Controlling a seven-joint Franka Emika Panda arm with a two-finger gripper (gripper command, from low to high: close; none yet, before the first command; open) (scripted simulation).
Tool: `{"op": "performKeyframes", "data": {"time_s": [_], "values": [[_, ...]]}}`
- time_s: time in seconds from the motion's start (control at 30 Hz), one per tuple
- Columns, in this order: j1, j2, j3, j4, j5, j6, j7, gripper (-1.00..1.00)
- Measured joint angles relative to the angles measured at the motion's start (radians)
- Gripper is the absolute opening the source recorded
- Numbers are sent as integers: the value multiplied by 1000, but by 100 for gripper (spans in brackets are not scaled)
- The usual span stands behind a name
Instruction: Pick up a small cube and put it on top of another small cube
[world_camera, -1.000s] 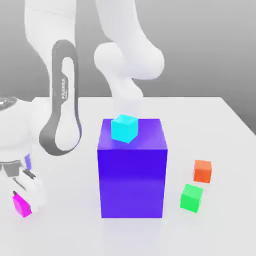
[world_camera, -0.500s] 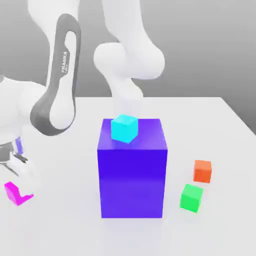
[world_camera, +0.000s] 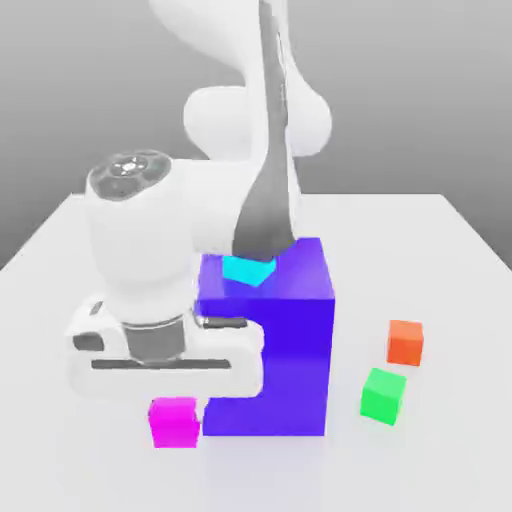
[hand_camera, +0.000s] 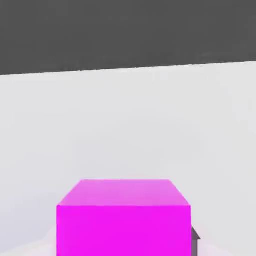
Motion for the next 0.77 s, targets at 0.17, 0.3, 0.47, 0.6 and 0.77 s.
{"op": "performKeyframes", "data": {"time_s": [0.17, 0.3, 0.47, 0.6, 0.77], "values": [[101, -63, 115, -54, 20, -5, -82, -100], [287, -174, 205, -177, 60, 39, -171, -100], [380, -268, 247, -322, 64, 132, -215, -100], [369, -143, 233, -331, -67, 263, -124, -100], [388, -69, 192, -328, -160, 328, -56, 100]]}}
